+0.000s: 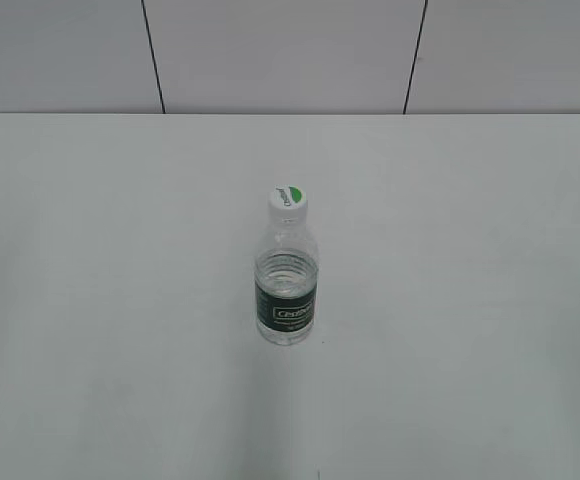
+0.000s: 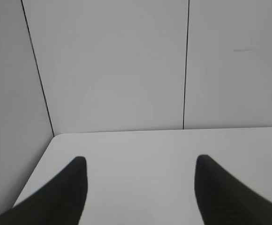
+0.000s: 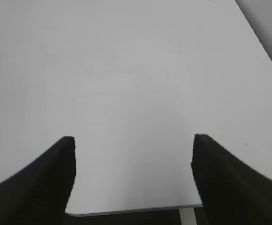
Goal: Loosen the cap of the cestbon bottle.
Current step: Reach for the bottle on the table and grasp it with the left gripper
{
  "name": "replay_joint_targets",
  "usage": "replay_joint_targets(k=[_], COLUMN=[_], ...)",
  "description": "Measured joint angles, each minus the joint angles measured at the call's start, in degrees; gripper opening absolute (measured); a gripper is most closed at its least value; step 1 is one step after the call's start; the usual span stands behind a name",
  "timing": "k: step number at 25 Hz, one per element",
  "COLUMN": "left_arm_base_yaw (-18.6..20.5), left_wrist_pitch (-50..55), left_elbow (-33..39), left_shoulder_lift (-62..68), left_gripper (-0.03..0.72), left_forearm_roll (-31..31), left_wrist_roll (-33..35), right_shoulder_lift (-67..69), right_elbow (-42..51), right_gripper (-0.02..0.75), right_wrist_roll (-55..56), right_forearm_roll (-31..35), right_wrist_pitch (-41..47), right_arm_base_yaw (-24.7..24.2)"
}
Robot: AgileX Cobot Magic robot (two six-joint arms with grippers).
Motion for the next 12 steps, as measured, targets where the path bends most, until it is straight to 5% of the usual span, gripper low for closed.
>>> replay_joint_targets(k=[12], left_arm_base_yaw=[-0.63], left_wrist_pitch=[-15.77], left_elbow=[2.07], left_shoulder_lift=[13.39], left_gripper=[0.436], left_forearm_roll=[-0.43], left_wrist_roll=[0.0], right_shoulder_lift=[0.0], right_elbow=[0.0], right_gripper=[0.591], right_wrist_roll=[0.0], right_forearm_roll=[0.0], right_wrist_pitch=[0.0], right_arm_base_yaw=[0.0])
